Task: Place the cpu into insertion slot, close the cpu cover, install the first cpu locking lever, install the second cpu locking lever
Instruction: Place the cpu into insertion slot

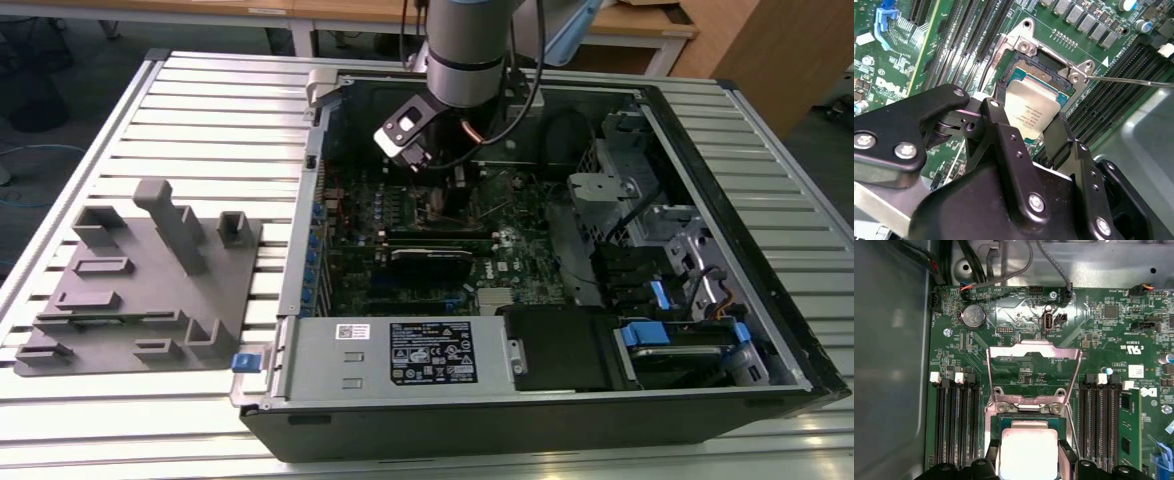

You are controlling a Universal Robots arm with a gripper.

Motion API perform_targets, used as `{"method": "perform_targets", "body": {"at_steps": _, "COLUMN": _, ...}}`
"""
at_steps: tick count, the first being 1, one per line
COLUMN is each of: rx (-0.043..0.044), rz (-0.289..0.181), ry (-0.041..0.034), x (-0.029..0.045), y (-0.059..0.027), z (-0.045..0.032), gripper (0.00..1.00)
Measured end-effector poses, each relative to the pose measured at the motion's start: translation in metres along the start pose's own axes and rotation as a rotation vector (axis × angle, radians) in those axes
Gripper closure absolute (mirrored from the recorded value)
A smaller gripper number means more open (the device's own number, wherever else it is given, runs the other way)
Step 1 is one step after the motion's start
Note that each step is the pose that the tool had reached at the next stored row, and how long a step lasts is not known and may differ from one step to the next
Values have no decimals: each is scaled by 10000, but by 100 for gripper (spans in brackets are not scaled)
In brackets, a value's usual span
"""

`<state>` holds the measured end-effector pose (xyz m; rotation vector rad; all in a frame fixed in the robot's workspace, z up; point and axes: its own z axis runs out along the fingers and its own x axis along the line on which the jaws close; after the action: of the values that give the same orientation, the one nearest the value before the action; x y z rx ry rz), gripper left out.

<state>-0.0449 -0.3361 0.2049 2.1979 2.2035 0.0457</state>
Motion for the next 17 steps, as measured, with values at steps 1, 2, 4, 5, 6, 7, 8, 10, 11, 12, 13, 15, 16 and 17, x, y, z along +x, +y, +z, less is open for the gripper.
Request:
{"method": "perform_targets", "body": {"at_steps": 1, "rx": 0, "rz": 1, "ry": 0, "x": 0, "y": -1, "z": 15, "gripper": 46}}
{"method": "perform_targets", "body": {"at_steps": 2, "rx": 0, "rz": 1, "ry": 0, "x": 1, "y": -1, "z": 28, "gripper": 46}}
{"method": "perform_targets", "body": {"at_steps": 4, "rx": 0, "rz": 0, "ry": -1, "x": 1, "y": -2, "z": 46, "gripper": 46}}
{"method": "perform_targets", "body": {"at_steps": 5, "rx": 1, "rz": 0, "ry": -2, "x": 0, "y": -3, "z": 48, "gripper": 46}}
{"method": "perform_targets", "body": {"at_steps": 6, "rx": 2, "rz": 0, "ry": -3, "x": 0, "y": -3, "z": 48, "gripper": 46}}
{"method": "perform_targets", "body": {"at_steps": 7, "rx": 2, "rz": 0, "ry": -4, "x": 0, "y": -3, "z": 48, "gripper": 46}}
{"method": "perform_targets", "body": {"at_steps": 8, "rx": 1, "rz": 0, "ry": -3, "x": 0, "y": -2, "z": 49, "gripper": 46}}
{"method": "perform_targets", "body": {"at_steps": 10, "rx": 0, "rz": 1, "ry": -1, "x": 1, "y": -5, "z": 50, "gripper": 46}}
{"method": "perform_targets", "body": {"at_steps": 11, "rx": 0, "rz": 1, "ry": -1, "x": 1, "y": -5, "z": 50, "gripper": 46}}
{"method": "perform_targets", "body": {"at_steps": 12, "rx": 0, "rz": 0, "ry": -1, "x": 1, "y": -6, "z": 50, "gripper": 46}}
{"method": "perform_targets", "body": {"at_steps": 13, "rx": 0, "rz": 2, "ry": -1, "x": 1, "y": -9, "z": 50, "gripper": 46}}
{"method": "perform_targets", "body": {"at_steps": 15, "rx": 0, "rz": 1, "ry": -1, "x": 1, "y": -19, "z": 49, "gripper": 46}}
{"method": "perform_targets", "body": {"at_steps": 16, "rx": -1, "rz": 1, "ry": 1, "x": 1, "y": -28, "z": 51, "gripper": 46}}
{"method": "perform_targets", "body": {"at_steps": 17, "rx": -1, "rz": 1, "ry": 1, "x": 1, "y": -36, "z": 53, "gripper": 46}}
